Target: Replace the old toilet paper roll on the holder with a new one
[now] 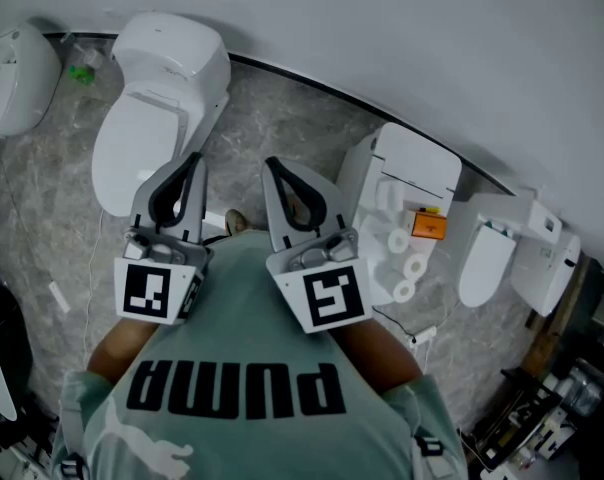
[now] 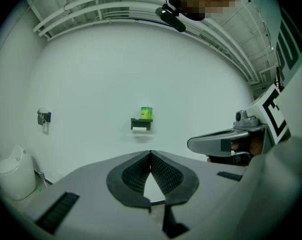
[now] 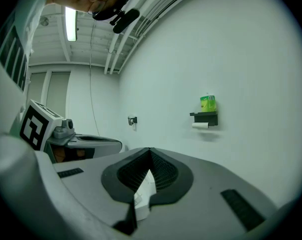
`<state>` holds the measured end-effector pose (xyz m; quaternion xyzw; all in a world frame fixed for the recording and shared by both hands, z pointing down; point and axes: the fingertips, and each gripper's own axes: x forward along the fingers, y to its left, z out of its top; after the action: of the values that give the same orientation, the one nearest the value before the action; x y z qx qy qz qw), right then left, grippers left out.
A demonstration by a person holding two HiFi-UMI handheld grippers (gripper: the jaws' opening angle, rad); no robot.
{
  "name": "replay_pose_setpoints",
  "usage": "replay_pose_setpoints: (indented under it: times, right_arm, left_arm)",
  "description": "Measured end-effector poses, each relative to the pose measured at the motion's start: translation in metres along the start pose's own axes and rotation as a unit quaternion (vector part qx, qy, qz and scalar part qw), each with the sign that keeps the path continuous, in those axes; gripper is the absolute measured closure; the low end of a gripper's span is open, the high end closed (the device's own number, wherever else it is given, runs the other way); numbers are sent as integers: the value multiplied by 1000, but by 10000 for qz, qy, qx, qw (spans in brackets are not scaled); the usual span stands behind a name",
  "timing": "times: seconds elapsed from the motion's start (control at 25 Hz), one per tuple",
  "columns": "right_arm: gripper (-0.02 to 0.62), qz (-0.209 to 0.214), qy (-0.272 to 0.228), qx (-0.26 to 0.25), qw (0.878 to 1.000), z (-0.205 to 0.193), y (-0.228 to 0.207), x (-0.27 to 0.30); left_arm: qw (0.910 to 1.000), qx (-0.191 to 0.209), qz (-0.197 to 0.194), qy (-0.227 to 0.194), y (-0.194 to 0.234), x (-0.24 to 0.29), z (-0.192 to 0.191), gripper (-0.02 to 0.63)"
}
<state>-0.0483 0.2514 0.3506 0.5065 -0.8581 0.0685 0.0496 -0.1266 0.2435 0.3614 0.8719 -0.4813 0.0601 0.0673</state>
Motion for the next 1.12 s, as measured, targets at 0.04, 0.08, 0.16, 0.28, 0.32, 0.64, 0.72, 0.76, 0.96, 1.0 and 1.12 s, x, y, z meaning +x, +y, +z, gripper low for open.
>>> replay_pose_setpoints:
  times: [0.04,0.08,0.16,0.28,0.32,0.64,0.72,0.76,0.96,1.0,1.12]
  right_arm:
    - [591,9,-4,0,10000,0,0,0]
    - [591,20,-6,0,10000,0,0,-1]
    - [591,39,-7,3,10000,-1,1,-1]
    - [591,60,-11,14,10000,-2,0,-3]
    - [591,66,-8,24,10000,-2,0,-3]
    - [591,53,-37,67,10000,-1,-4,-7]
    - [591,40,-60,77,9999,0,-5,-8]
    - [592,34,-70,81,9999,1,-6,-8]
    - [591,25,-69,101,9999,0,-8,-8]
    - [591,24,-75,106,9999,0,-9,-8]
    - [591,21,-88,108,9999,0,-12,-9]
  left_arm:
    - [10000,3,0,4,-1,0,0,603]
    - [10000,5,-1,6,-1,0,0,603]
    - [10000,0,1,10,-2,0,0,603]
    - [10000,-2,12,12,-4,-1,-1,603]
    - [10000,1,14,9,-5,-1,-1,603]
    - [10000,65,-5,-38,-9,0,4,603]
    - [10000,87,-2,-21,-9,0,4,603]
    - [9999,99,-9,-25,-10,1,4,603]
    - [9998,171,-66,-7,-12,4,6,603]
    - [9998,155,-78,-45,-13,5,7,603]
    - [9998,147,-82,-82,-16,6,9,603]
